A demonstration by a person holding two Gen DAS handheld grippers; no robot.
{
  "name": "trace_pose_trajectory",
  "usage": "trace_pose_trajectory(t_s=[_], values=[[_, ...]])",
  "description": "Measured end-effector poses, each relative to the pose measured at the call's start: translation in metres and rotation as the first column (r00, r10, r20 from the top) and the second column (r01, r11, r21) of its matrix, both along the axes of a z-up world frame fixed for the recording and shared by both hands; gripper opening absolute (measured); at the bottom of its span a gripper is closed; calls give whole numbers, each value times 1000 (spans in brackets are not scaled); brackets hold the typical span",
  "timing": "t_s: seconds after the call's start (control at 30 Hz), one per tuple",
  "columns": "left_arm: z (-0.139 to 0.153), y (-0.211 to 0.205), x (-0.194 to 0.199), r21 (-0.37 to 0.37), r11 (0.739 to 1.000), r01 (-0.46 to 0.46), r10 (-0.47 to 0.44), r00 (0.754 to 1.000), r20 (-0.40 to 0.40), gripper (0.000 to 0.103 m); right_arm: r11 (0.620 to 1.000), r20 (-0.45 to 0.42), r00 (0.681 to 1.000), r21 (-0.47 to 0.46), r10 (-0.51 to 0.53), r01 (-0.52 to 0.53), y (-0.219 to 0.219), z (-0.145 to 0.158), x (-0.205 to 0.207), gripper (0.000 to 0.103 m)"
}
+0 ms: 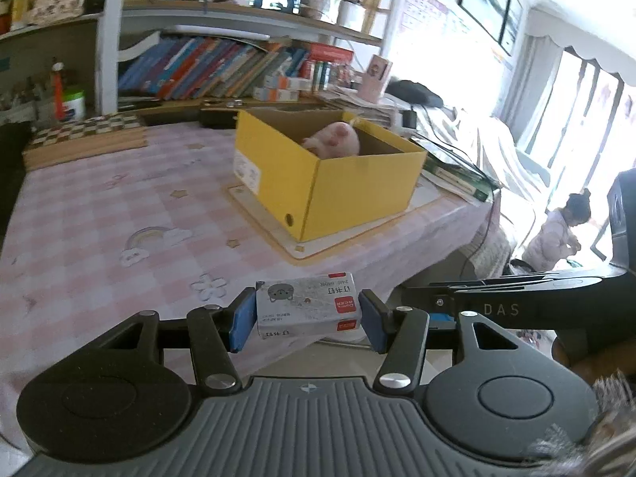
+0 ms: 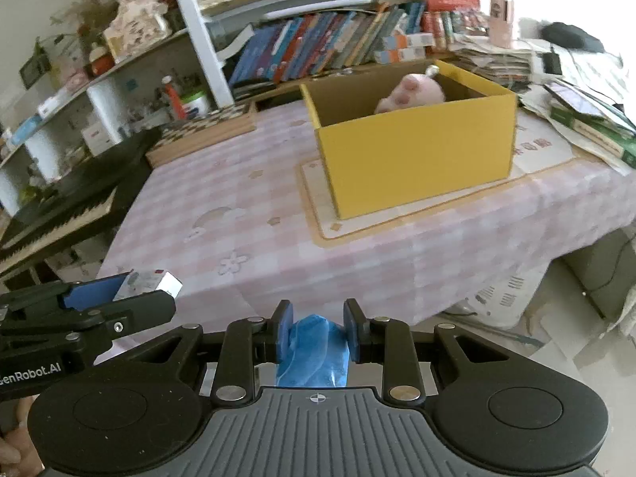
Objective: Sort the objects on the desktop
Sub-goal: 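Carry the white box and blue object with both tools toward the yellow box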
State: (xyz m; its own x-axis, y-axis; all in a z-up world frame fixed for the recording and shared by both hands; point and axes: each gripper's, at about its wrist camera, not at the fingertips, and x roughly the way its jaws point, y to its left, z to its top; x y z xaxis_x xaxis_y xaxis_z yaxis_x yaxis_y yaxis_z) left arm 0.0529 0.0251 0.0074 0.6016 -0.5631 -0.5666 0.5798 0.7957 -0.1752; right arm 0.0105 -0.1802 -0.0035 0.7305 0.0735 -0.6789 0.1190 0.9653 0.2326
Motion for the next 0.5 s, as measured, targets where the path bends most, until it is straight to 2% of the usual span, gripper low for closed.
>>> trace_pose_trajectory(t_s=[0.5], values=[[0,-71,23,13,999,53,-53,998,-17,52,999,-23,999,10,-39,39,-67,-2,16,27]])
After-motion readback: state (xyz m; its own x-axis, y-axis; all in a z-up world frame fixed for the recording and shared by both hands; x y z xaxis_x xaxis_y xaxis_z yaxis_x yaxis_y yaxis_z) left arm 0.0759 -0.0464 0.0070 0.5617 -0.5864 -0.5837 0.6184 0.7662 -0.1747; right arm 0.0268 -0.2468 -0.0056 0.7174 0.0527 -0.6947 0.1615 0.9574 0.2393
